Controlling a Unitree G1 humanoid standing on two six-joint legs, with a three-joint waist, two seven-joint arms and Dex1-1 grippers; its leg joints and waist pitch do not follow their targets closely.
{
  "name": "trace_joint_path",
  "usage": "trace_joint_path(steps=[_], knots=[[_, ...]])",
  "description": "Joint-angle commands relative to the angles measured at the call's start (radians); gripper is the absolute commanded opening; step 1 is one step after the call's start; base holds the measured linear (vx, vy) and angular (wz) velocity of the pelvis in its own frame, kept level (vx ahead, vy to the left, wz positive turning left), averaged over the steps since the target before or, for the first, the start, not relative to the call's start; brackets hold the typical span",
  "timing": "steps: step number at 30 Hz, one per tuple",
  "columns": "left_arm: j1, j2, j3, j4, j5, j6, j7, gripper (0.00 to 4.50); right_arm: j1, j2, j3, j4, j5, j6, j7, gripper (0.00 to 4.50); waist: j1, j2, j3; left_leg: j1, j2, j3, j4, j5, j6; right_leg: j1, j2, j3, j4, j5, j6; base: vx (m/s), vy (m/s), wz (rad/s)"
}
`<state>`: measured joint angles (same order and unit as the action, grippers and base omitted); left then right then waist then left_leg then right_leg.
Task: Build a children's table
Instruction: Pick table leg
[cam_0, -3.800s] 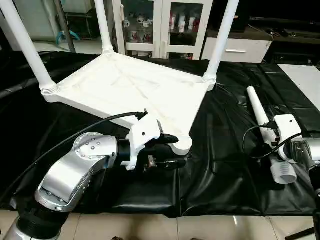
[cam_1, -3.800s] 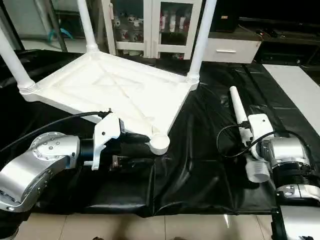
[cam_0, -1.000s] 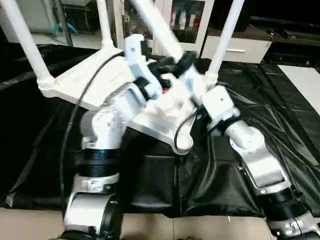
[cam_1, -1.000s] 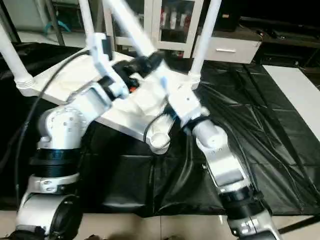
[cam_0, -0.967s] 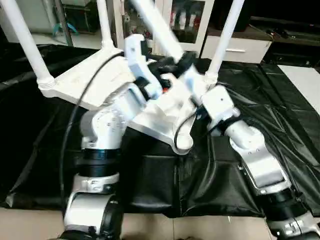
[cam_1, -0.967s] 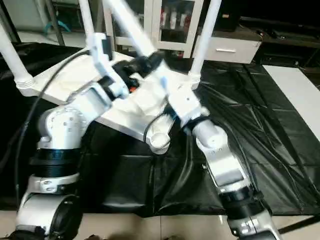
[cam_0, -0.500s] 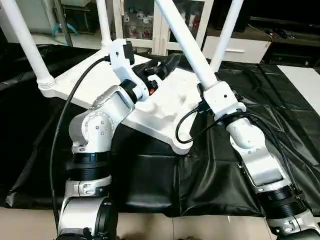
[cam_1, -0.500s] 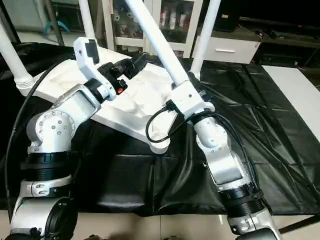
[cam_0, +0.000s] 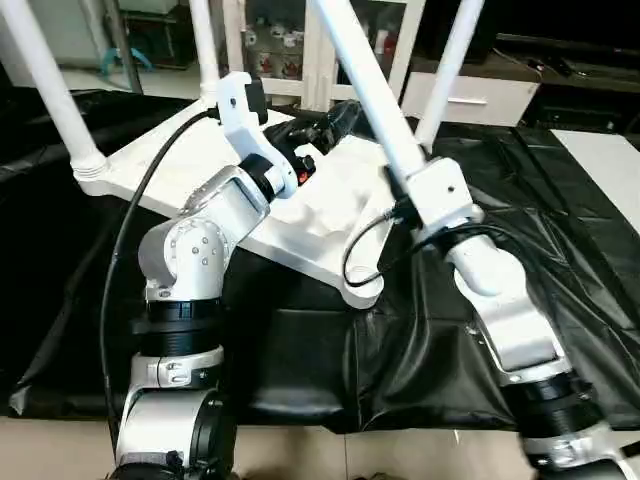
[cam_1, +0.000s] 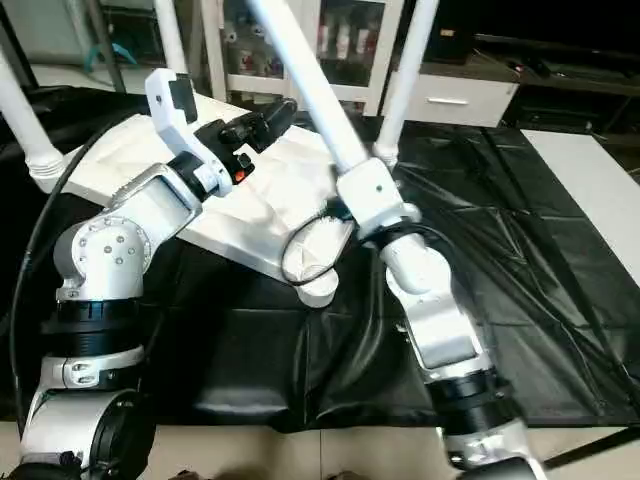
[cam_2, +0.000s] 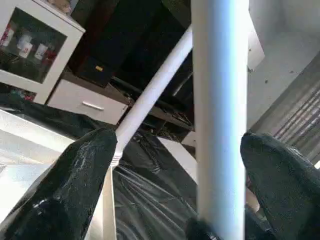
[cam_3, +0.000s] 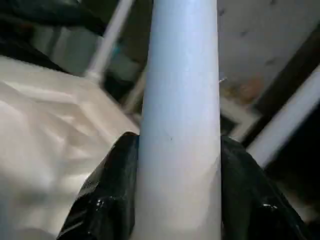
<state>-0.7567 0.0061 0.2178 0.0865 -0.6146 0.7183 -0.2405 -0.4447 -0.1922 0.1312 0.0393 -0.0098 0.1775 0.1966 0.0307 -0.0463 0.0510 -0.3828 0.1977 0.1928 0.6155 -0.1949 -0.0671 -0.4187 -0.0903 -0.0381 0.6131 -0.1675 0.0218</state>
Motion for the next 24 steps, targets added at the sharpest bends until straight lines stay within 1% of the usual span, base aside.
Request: trace_joint_path(steps=[1, 2, 3, 4, 5, 6, 7, 8, 9, 10, 11, 12, 14, 17, 21, 22, 23, 24], knots=[[0.001, 0.022, -0.015, -0.012, -0.003, 0.017, -0.02, 4.5, -0.025, 0.001, -0.128, -0.048, 0.247, 0.15, 0.124, 1.83, -0.005, 0.01, -0.074, 0.022, 0.016, -0.006, -0.067, -0.138, 0.062, 0.058, -0.016, 0.026, -0.049, -0.017, -0.218, 0.0, 0.0, 0.0], [0.007, 0.029, -0.015, -0.022, -0.009, 0.025, -0.027, 4.5, -0.031, -0.005, -0.16, -0.054, 0.32, 0.206, 0.167, 1.82, -0.003, 0.015, -0.075, 0.024, 0.017, -0.008, -0.068, -0.139, 0.069, 0.061, -0.015, 0.024, -0.046, 0.001, -0.228, 0.0, 0.0, 0.0], [0.014, 0.038, -0.014, -0.034, -0.017, 0.036, -0.036, 4.5, -0.036, -0.024, -0.196, -0.06, 0.402, 0.269, 0.229, 1.82, 0.0, 0.015, -0.076, 0.025, 0.019, -0.008, -0.066, -0.132, 0.068, 0.059, -0.018, 0.025, -0.046, 0.009, -0.233, 0.0, 0.0, 0.0], [0.017, 0.042, -0.012, -0.041, -0.025, 0.044, -0.042, 4.5, -0.037, -0.049, -0.215, -0.061, 0.45, 0.301, 0.281, 1.82, 0.003, 0.018, -0.076, 0.024, 0.02, -0.01, -0.066, -0.119, 0.066, 0.062, -0.019, 0.024, -0.044, 0.024, -0.246, 0.0, 0.0, 0.0], [0.017, 0.044, -0.012, -0.043, -0.03, 0.048, -0.046, 4.5, -0.038, -0.068, -0.229, -0.062, 0.489, 0.343, 0.319, 1.82, 0.006, 0.015, -0.076, 0.022, 0.02, -0.008, -0.064, -0.098, 0.063, 0.063, -0.02, 0.024, -0.044, 0.039, -0.255, 0.0, 0.0, 0.0], [0.017, 0.046, -0.014, -0.043, -0.034, 0.053, -0.052, 4.5, -0.034, -0.104, -0.244, -0.065, 0.538, 0.382, 0.386, 1.82, 0.005, 0.013, -0.075, 0.022, 0.017, -0.005, -0.064, -0.101, 0.067, 0.065, -0.018, 0.024, -0.044, 0.039, -0.261, 0.0, 0.0, 0.0], [0.015, 0.045, -0.016, -0.043, -0.038, 0.056, -0.054, 4.5, -0.031, -0.127, -0.262, -0.068, 0.584, 0.424, 0.428, 1.82, 0.011, 0.014, -0.073, 0.024, 0.019, -0.005, -0.064, -0.104, 0.068, 0.064, -0.02, 0.025, -0.047, 0.024, -0.264, 0.0, 0.0, 0.0], [0.011, 0.041, -0.017, -0.042, -0.042, 0.059, -0.054, 4.5, -0.027, -0.151, -0.278, -0.075, 0.634, 0.462, 0.47, 1.82, 0.013, 0.012, -0.074, 0.021, 0.018, -0.004, -0.064, -0.102, 0.066, 0.067, -0.024, 0.025, -0.049, 0.004, -0.265, 0.0, 0.0, 0.0], [0.009, 0.039, -0.019, -0.041, -0.043, 0.061, -0.055, 4.5, -0.025, -0.161, -0.286, -0.079, 0.655, 0.478, 0.483, 1.82, 0.014, 0.01, -0.074, 0.019, 0.019, -0.006, -0.064, -0.102, 0.064, 0.067, -0.027, 0.025, -0.05, -0.023, -0.266, 0.0, 0.0, 0.0], [0.009, 0.039, -0.019, -0.04, -0.043, 0.061, -0.055, 4.5, -0.024, -0.162, -0.287, -0.08, 0.658, 0.48, 0.485, 1.82, 0.014, 0.009, -0.073, 0.019, 0.019, -0.005, -0.064, -0.106, 0.062, 0.065, -0.027, 0.025, -0.053, -0.038, -0.265, 0.0, 0.0, 0.0], [0.007, 0.037, -0.022, -0.038, -0.042, 0.06, -0.056, 4.5, -0.023, -0.168, -0.29, -0.084, 0.668, 0.491, 0.491, 1.82, 0.013, 0.005, -0.073, 0.019, 0.02, -0.004, -0.065, -0.115, 0.054, 0.064, -0.029, 0.024, -0.058, -0.073, -0.26, 0.0, 0.0, 0.0], [0.005, 0.036, -0.026, -0.034, -0.04, 0.057, -0.056, 4.5, -0.022, -0.177, -0.293, -0.092, 0.682, 0.513, 0.501, 1.82, 0.013, 0.006, -0.072, 0.018, 0.019, -0.006, -0.066, -0.117, 0.049, 0.064, -0.029, 0.024, -0.058, -0.09, -0.256, 0.0, 0.0, 0.0], [0.001, 0.033, -0.029, -0.025, -0.038, 0.052, -0.055, 4.5, -0.022, -0.18, -0.297, -0.105, 0.709, 0.546, 0.505, 1.82, 0.013, 0.007, -0.072, 0.019, 0.02, -0.007, -0.067, -0.132, 0.033, 0.061, -0.029, 0.024, -0.063, -0.136, -0.236, 0.0, 0.0, 0.0], [0.0, 0.031, -0.031, -0.023, -0.038, 0.051, -0.054, 4.5, -0.026, -0.178, -0.301, -0.104, 0.726, 0.561, 0.5, 1.82, 0.012, 0.006, -0.071, 0.019, 0.02, -0.007, -0.068, -0.148, 0.019, 0.057, -0.029, 0.023, -0.068, -0.176, -0.22, 0.0, 0.0, 0.0], [-0.005, 0.028, -0.029, -0.023, -0.04, 0.053, -0.053, 4.5, -0.027, -0.179, -0.294, -0.112, 0.736, 0.583, 0.499, 1.82, 0.012, 0.006, -0.073, 0.017, 0.019, -0.009, -0.068, -0.134, 0.013, 0.057, -0.028, 0.023, -0.066, -0.164, -0.212, 0.0, 0.0, 0.0], [-0.005, 0.028, -0.029, -0.023, -0.042, 0.053, -0.053, 4.5, -0.025, -0.18, -0.29, -0.117, 0.734, 0.585, 0.498, 1.82, 0.012, 0.005, -0.072, 0.016, 0.019, -0.008, -0.068, -0.128, 0.014, 0.058, -0.028, 0.022, -0.066, -0.158, -0.212, 0.0, 0.0, 0.0], [-0.007, 0.025, -0.026, -0.021, -0.046, 0.052, -0.052, 4.5, -0.021, -0.181, -0.277, -0.123, 0.709, 0.568, 0.49, 1.82, 0.012, 0.005, -0.074, 0.017, 0.019, -0.008, -0.068, -0.119, 0.016, 0.057, -0.028, 0.022, -0.064, -0.144, -0.214, 0.0, 0.0, 0.0], [-0.008, 0.024, -0.025, -0.019, -0.048, 0.051, -0.052, 4.5, -0.017, -0.184, -0.251, -0.126, 0.659, 0.531, 0.476, 1.82, 0.013, 0.006, -0.074, 0.017, 0.019, -0.008, -0.067, -0.114, 0.016, 0.057, -0.028, 0.022, -0.064, -0.137, -0.216, 0.0, 0.0, 0.0]])
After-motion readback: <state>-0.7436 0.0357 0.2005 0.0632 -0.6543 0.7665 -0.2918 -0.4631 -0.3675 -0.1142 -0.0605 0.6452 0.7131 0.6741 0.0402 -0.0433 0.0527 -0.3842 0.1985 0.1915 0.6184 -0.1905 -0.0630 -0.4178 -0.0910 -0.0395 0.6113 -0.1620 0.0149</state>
